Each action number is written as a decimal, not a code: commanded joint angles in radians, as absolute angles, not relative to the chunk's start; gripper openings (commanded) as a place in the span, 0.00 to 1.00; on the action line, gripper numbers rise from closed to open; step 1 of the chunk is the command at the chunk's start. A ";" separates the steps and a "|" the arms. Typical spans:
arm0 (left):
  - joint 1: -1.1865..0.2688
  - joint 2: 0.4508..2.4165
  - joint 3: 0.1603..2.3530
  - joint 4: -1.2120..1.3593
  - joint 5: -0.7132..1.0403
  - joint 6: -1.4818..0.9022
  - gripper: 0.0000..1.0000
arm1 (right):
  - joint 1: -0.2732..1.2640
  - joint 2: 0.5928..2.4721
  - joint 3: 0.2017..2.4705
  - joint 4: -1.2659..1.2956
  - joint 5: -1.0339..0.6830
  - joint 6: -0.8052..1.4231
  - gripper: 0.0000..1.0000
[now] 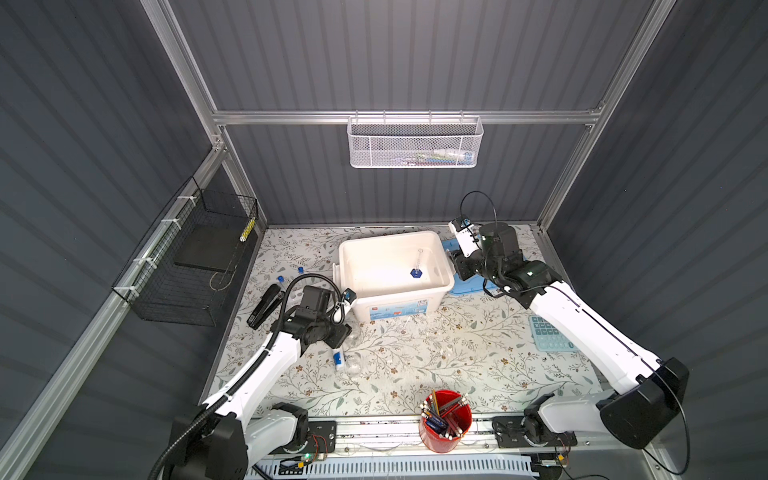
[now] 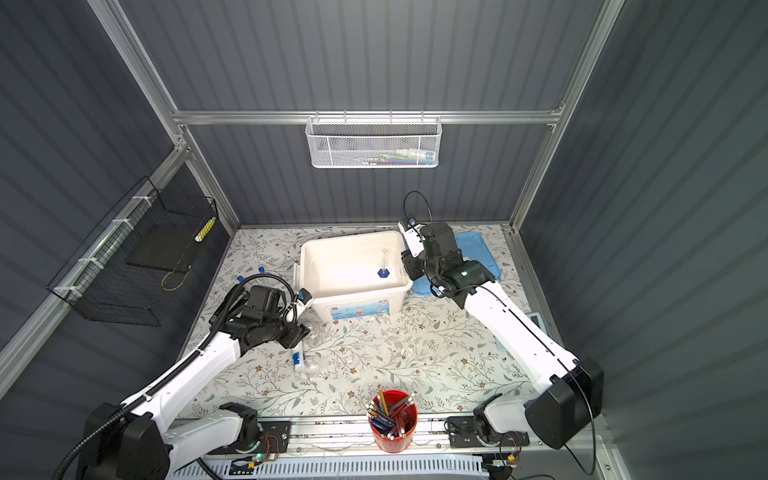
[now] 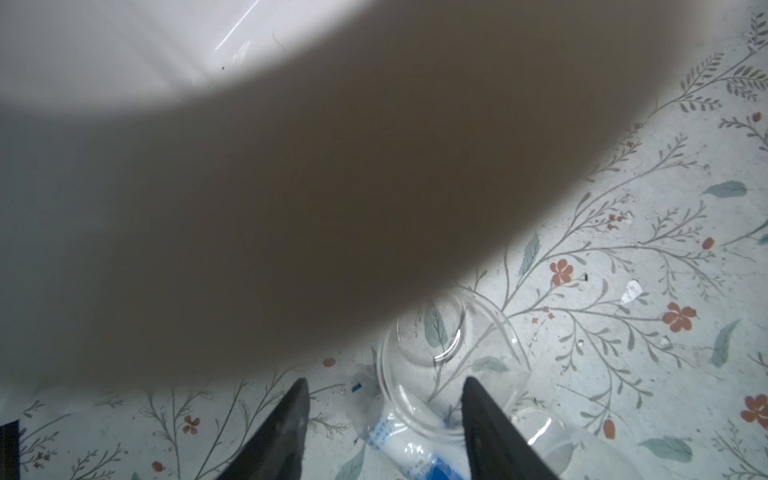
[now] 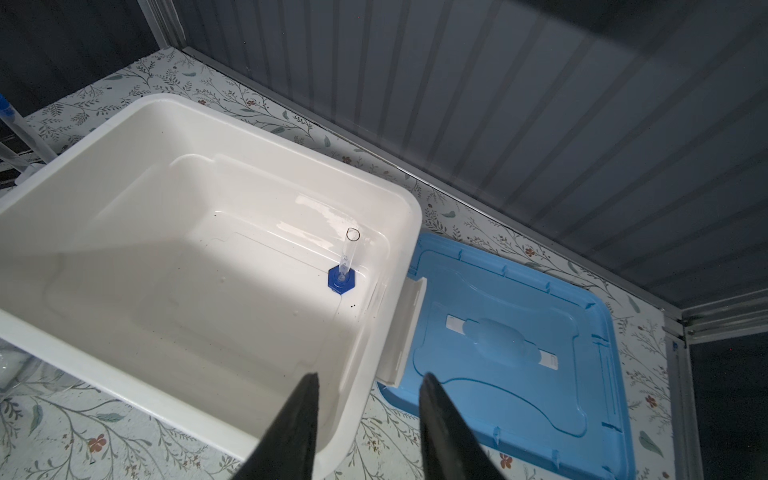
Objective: Organize the chemistry lab equipment
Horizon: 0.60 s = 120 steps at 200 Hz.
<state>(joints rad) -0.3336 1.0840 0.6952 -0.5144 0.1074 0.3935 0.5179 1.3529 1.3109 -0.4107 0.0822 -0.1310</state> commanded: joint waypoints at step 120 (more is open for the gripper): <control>-0.341 0.887 0.659 -0.705 0.184 0.606 0.60 | 0.525 1.325 1.303 -0.415 0.079 -0.051 0.42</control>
<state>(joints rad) -0.3340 0.8738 0.6186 -0.6388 0.1337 0.5583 0.5186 1.3483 1.3109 -0.4149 0.0788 -0.0811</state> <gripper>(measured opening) 0.604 0.417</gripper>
